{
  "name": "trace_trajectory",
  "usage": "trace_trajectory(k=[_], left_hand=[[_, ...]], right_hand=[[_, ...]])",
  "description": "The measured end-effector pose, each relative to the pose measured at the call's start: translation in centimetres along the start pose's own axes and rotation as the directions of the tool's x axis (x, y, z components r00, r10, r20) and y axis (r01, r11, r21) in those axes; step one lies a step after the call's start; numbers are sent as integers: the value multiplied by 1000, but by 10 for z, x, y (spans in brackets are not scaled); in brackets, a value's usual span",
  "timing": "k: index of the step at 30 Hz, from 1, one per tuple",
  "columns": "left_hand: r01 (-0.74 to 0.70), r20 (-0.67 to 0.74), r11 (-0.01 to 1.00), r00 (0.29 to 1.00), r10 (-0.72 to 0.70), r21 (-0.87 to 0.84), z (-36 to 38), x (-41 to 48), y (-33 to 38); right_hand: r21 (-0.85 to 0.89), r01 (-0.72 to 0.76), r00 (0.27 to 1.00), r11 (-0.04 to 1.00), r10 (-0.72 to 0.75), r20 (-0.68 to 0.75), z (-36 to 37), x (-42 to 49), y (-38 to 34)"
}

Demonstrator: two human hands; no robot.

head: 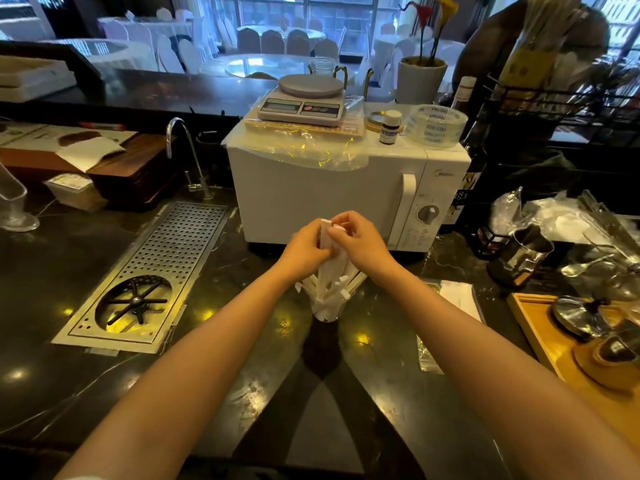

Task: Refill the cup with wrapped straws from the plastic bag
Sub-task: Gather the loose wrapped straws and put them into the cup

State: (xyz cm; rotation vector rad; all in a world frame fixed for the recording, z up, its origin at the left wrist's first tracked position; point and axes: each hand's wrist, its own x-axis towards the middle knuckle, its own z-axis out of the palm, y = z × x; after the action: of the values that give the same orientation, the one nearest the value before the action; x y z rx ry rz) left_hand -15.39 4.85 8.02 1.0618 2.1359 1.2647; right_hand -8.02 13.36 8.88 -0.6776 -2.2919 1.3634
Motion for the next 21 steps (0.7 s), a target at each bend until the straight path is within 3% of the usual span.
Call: trace_trajectory(k=[8,17,21], left_hand=[[-123,-105,982,985,139,140,-7,-1,-6],[-209,7,886,974,227,413,1,-3,-21],[-243,42,776,962,270,582,2,-2,-29]], right_hand=[[-255,112,992,960,-92,90,0,-7,11],[-461,174,976,870,-88,202,7,-10,28],[-555,189,963,810,-43,266,8,-13,35]])
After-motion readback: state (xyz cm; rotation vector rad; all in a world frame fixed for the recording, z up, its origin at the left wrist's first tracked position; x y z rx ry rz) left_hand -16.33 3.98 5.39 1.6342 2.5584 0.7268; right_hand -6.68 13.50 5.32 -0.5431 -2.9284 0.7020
